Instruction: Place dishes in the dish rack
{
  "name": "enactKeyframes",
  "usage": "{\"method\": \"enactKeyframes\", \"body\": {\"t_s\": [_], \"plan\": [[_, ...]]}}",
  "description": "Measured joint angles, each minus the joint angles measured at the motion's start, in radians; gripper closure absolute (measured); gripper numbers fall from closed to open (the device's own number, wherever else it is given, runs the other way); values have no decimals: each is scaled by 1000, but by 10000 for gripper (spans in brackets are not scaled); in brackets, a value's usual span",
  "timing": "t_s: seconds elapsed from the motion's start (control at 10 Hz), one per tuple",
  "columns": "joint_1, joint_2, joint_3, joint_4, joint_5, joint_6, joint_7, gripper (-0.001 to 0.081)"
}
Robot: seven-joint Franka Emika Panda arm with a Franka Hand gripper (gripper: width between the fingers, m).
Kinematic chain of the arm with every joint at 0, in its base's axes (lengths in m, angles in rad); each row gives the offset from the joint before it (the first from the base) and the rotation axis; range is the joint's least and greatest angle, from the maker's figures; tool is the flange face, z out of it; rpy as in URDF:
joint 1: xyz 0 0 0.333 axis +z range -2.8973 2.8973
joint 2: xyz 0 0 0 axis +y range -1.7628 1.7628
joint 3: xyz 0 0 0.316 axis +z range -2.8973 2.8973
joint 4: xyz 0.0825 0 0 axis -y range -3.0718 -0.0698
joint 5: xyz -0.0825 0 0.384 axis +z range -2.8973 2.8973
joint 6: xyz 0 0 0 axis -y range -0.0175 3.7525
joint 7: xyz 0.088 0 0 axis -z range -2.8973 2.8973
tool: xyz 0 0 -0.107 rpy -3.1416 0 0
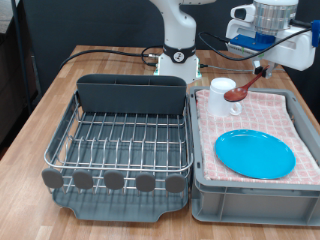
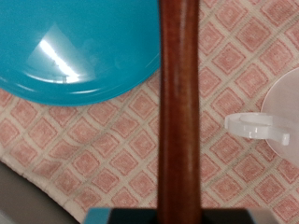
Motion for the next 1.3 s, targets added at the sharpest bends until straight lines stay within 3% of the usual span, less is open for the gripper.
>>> {"method": "enactKeyframes", "body": {"t_s": [0.2,0.5,1.1,1.3], "plan": [[-17,-28,-13,-27,-7,-17,96,715],[-45,-128,-36,-101,-10,-59,196,715],[-74,-311,-155,-248,50,-122,276,715],[-78,-344,-163,-272,49,-124,284,715]]}}
